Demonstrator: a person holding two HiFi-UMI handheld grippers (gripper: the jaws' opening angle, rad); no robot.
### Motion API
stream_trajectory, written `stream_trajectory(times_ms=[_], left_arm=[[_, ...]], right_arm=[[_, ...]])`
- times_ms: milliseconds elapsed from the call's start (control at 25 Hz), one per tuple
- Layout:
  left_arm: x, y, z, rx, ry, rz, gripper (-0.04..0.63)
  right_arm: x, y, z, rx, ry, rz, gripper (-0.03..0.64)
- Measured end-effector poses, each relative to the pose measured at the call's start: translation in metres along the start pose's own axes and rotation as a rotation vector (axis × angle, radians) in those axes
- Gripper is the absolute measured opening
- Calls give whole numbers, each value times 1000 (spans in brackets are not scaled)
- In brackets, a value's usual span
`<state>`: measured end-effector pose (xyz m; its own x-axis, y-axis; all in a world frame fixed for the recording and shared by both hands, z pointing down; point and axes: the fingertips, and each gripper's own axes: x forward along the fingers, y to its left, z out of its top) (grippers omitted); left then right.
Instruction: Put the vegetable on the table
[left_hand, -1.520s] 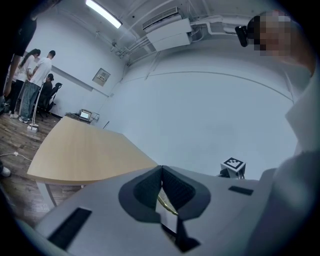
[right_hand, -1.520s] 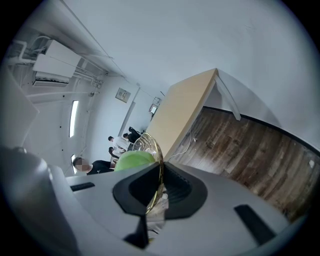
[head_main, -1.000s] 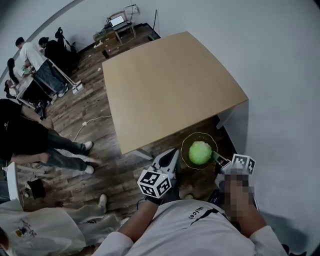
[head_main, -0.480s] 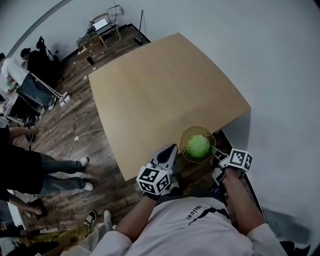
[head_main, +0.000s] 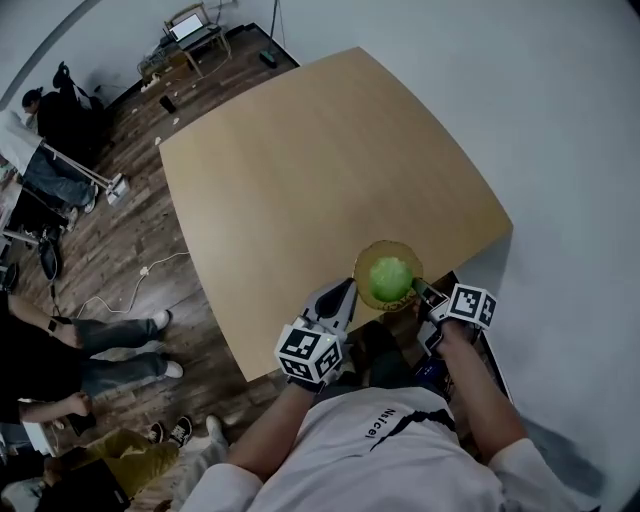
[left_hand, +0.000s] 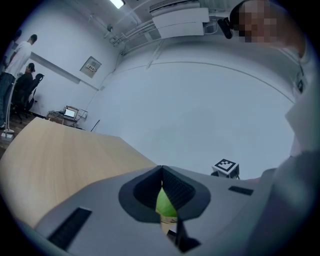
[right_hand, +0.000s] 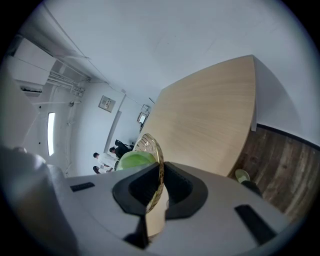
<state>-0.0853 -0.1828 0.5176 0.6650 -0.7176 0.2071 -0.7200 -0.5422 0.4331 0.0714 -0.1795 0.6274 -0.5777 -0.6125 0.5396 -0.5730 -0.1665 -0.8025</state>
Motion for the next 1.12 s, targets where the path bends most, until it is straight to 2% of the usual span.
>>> stream_trajectory(times_ms=[200,360,600,760,1120], left_arm=[[54,25,5,-14,13,47,14],[111,64,10,-40,23,91,15],[133,72,5,-65,58,139,14],[157,97,1,-75,73,160,14],[158,105,-11,-89,80,192,14]], right_arm=[[43,-20,44,-24,66,-13,29],[101,-42,93,-33,110,-24,29],[126,-74,111,-22,156,-59,31],[166,-95,132,-5,165,-79,32],[185,-112,133,-8,162,-88,35]])
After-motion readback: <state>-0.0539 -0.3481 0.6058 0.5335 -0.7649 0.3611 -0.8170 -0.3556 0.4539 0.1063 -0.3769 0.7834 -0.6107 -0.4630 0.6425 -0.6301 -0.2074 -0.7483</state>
